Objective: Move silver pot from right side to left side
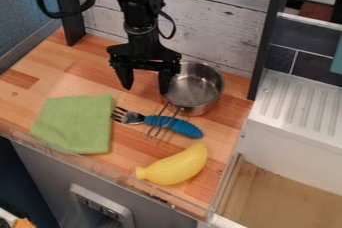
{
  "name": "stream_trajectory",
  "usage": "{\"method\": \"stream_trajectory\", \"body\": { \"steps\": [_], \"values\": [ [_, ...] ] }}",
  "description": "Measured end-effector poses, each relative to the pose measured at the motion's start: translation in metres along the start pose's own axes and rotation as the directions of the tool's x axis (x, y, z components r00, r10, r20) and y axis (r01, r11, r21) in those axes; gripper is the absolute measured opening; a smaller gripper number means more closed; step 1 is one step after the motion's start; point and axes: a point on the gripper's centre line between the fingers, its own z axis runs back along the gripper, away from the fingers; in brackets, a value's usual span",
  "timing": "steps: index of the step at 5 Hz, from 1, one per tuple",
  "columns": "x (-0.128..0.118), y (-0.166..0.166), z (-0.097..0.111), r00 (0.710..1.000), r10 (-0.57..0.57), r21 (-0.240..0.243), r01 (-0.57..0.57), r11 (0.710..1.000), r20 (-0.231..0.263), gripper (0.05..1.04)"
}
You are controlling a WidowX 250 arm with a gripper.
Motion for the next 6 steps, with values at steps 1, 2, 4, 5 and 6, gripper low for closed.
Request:
{"method": "stream_trajectory", "body": {
  "steps": [1,2,4,5,6],
  "values": [
    [0.002,-0.001,-0.014,1.0,0.002,0.002,-0.002,1.0,-0.021,1.0],
    [0.005,-0.005,-0.029,0.999,-0.025,-0.011,0.024,1.0,-0.04,1.0],
    [0.011,-0.012,-0.03,0.999,-0.051,-0.023,0.05,0.998,-0.02,0.659],
    [0.01,-0.013,-0.03,0.999,-0.04,-0.026,0.039,0.999,-0.024,0.346],
    [0.006,-0.013,-0.029,0.998,-0.047,-0.035,0.045,0.998,-0.031,0.143]
  ]
}}
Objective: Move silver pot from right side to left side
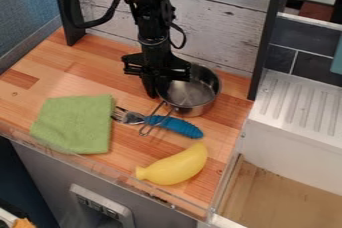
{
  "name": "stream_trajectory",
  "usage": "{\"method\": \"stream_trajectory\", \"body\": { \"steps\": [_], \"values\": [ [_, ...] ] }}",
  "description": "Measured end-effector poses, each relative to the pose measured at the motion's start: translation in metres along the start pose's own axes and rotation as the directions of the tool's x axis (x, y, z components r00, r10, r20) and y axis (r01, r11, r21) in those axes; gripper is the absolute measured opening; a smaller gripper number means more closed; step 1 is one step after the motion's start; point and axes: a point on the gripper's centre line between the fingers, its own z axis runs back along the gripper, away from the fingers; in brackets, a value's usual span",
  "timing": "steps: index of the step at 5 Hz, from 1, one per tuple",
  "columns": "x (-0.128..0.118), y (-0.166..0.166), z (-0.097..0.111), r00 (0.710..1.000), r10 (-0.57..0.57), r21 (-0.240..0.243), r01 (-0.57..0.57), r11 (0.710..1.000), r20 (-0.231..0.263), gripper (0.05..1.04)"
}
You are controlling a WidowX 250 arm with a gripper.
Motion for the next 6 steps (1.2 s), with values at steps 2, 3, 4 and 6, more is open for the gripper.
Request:
{"method": "stream_trajectory", "body": {
  "steps": [2,3,4,6],
  "values": [
    [-0.004,0.006,0.027,1.0,-0.002,-0.064,0.004,0.998,0.029,0.074],
    [-0.001,0.019,0.047,0.997,0.021,-0.102,-0.014,0.995,0.069,0.074],
    [0.0,0.049,0.068,0.991,0.085,-0.095,-0.076,0.993,0.102,0.074],
    [-0.012,0.13,0.078,0.965,0.238,-0.038,-0.236,0.971,0.106,0.074]
  ]
}}
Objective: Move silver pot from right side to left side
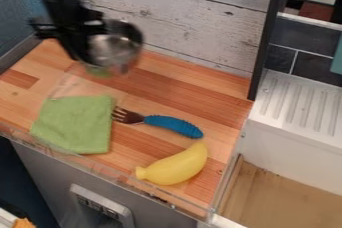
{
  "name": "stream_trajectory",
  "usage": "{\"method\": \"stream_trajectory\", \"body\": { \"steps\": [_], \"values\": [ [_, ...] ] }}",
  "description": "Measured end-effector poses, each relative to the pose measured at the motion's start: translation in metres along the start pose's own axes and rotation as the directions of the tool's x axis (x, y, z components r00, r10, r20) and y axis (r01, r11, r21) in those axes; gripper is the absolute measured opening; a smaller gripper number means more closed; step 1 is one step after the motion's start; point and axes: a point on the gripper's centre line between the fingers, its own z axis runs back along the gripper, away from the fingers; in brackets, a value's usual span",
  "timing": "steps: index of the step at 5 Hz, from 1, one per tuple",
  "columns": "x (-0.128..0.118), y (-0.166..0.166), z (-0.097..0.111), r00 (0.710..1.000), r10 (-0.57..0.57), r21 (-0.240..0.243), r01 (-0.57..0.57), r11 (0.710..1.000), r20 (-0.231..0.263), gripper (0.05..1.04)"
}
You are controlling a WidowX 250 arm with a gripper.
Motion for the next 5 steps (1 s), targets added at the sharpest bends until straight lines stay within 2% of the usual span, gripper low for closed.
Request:
{"method": "stream_trajectory", "body": {
  "steps": [1,3,5],
  "values": [
    [0.005,0.031,-0.002,0.999,0.046,0.047,-0.046,0.998,0.003,0.074],
    [0.003,0.09,-0.026,0.989,0.141,0.111,-0.136,0.985,-0.044,0.074],
    [0.006,0.112,-0.05,0.979,0.186,0.145,-0.173,0.974,-0.084,0.074]
  ]
}}
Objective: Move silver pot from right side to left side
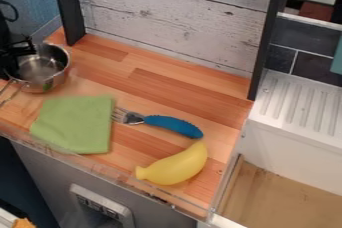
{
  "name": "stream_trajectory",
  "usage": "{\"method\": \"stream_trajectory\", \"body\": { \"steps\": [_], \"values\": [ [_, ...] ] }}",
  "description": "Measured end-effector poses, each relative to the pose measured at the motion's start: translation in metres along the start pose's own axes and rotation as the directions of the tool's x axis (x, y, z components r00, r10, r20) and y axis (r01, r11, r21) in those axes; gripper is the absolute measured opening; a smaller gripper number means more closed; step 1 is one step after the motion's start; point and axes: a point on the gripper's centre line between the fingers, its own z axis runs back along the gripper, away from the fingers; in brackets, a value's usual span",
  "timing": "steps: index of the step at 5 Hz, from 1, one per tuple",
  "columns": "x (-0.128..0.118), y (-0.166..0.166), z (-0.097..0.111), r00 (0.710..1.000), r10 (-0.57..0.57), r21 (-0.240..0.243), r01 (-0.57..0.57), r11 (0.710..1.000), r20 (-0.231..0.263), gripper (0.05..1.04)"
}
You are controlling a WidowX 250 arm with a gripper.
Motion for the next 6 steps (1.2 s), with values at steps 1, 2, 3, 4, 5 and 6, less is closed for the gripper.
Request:
{"method": "stream_trajectory", "body": {
  "steps": [1,2,3,4,5,6],
  "values": [
    [0.003,0.003,-0.005,1.0,0.005,0.018,-0.005,1.0,-0.005,0.074],
    [0.006,0.004,-0.004,1.0,0.012,0.022,-0.011,1.0,-0.021,0.104],
    [0.007,0.003,-0.004,0.999,0.026,0.016,-0.026,1.0,-0.025,0.282],
    [0.006,0.004,-0.003,0.999,0.041,0.023,-0.04,0.999,-0.034,0.573],
    [0.009,0.0,0.001,0.999,0.029,0.064,-0.027,0.998,-0.039,0.878],
    [0.01,-0.005,0.017,0.999,0.022,0.083,-0.018,0.996,-0.042,1.014]
  ]
}}
